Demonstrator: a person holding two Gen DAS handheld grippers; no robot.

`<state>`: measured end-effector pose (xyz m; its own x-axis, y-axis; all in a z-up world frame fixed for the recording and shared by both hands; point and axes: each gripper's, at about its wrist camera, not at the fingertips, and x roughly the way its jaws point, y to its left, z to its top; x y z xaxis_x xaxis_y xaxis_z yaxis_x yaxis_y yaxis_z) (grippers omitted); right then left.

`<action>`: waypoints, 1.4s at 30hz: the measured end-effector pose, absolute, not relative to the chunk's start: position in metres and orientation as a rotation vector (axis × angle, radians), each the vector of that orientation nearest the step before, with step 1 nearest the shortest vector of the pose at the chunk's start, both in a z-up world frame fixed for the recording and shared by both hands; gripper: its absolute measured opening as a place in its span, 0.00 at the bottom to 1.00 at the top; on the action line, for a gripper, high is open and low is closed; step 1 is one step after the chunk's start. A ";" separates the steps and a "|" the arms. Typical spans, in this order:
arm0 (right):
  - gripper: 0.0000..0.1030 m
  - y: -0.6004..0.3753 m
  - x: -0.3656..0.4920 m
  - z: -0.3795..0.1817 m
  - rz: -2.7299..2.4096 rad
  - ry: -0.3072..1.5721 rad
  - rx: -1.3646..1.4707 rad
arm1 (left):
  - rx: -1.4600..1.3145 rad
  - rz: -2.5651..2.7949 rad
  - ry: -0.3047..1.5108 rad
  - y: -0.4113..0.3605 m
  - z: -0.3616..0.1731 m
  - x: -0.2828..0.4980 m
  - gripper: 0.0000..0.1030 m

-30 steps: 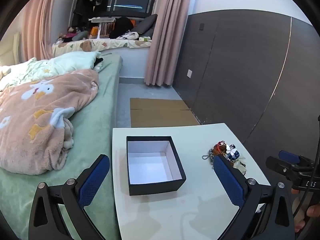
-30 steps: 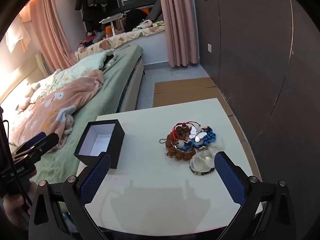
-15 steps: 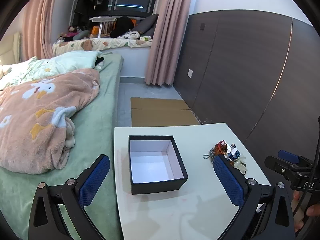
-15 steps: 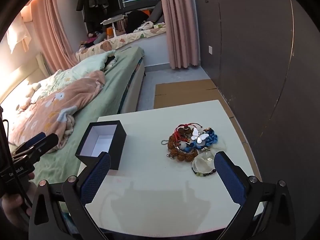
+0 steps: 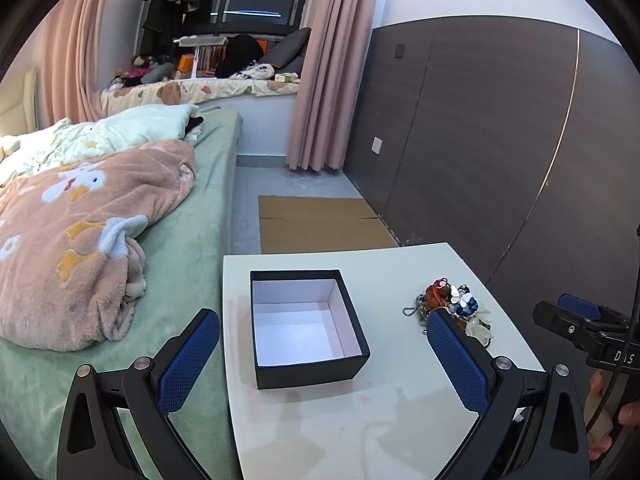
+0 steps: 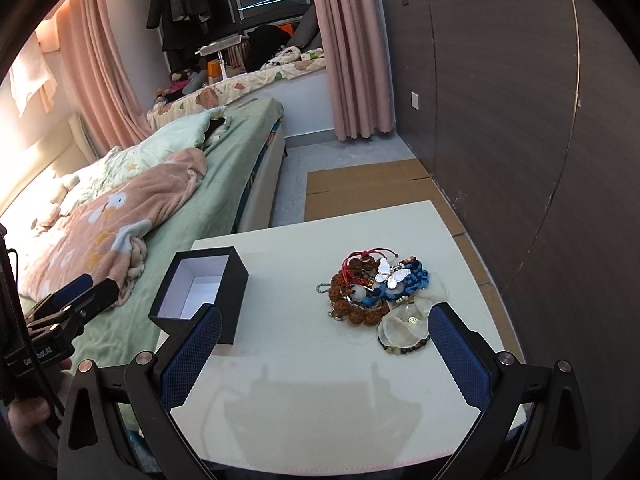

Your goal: Organize jewelry

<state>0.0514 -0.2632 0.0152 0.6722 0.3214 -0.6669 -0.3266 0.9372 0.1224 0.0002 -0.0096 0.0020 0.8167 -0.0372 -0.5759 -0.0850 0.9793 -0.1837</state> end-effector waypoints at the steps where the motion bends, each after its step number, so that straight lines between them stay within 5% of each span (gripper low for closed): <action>1: 1.00 -0.263 0.051 0.015 0.365 0.749 -0.010 | -0.204 0.025 0.617 -0.011 0.002 0.000 1.00; 42: 1.00 -0.272 0.051 0.015 0.362 0.745 -0.008 | -0.186 0.022 0.614 -0.016 0.002 0.001 1.00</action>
<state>0.0515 -0.2716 0.0153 0.6759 0.3191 -0.6643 -0.3245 0.9382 0.1205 0.0007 -0.0161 0.0019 0.8177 -0.0350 -0.5746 -0.0754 0.9830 -0.1673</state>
